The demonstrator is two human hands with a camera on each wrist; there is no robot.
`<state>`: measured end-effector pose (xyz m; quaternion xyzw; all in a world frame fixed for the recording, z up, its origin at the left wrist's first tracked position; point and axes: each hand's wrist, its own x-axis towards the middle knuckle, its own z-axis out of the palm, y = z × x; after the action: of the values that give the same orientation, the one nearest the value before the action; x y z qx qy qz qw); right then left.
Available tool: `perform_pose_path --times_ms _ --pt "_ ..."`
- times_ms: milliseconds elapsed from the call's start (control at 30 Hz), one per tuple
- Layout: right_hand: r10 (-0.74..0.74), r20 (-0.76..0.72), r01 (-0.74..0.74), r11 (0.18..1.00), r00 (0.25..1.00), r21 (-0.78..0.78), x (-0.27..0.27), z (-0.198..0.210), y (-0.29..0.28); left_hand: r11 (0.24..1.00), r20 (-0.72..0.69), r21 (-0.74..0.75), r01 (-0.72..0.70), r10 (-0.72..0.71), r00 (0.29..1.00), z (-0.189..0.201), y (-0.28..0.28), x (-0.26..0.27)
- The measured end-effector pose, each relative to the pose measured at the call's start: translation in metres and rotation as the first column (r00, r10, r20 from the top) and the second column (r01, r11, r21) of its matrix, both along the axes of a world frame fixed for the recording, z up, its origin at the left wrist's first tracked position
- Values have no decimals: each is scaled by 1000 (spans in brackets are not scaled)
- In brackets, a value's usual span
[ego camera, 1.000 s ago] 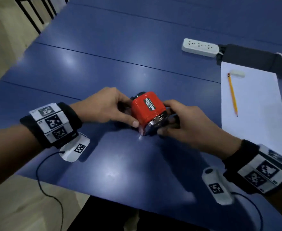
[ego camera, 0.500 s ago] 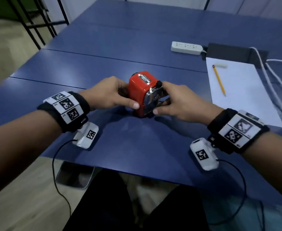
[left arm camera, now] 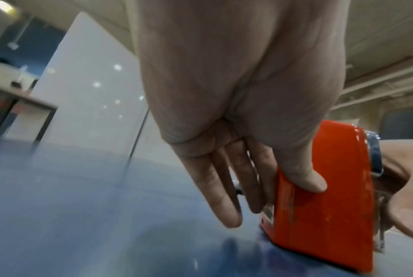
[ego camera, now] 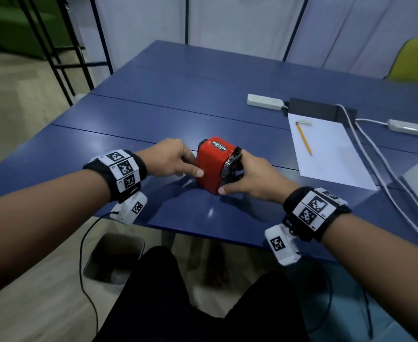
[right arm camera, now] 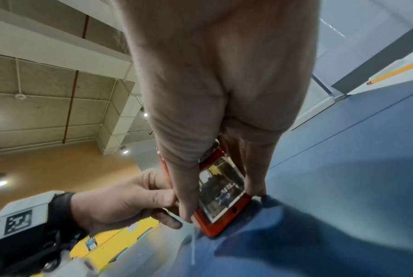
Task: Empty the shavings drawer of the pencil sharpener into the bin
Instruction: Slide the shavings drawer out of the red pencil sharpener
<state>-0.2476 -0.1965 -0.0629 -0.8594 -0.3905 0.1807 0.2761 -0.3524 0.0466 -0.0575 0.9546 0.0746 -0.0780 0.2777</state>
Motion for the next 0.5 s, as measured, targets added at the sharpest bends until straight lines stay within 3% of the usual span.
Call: perform_pose_path --times_ms 133,200,267,400,500 --pt "-90 44 91 996 995 -10 -14 -7 -4 950 43 312 11 -26 999 26 2 -7" --pt "-112 57 112 994 992 4 -20 -9 -4 951 131 308 -24 -18 991 39 -2 -9" --pt "-140 66 138 990 988 26 -22 -10 -3 956 162 291 40 -91 983 49 -12 -7" --pt "-182 76 179 983 980 41 -24 -9 2 904 42 358 236 -268 962 50 -35 8" --pt "-186 69 184 982 980 38 -23 -12 2 879 -44 381 287 -292 955 48 -45 24"
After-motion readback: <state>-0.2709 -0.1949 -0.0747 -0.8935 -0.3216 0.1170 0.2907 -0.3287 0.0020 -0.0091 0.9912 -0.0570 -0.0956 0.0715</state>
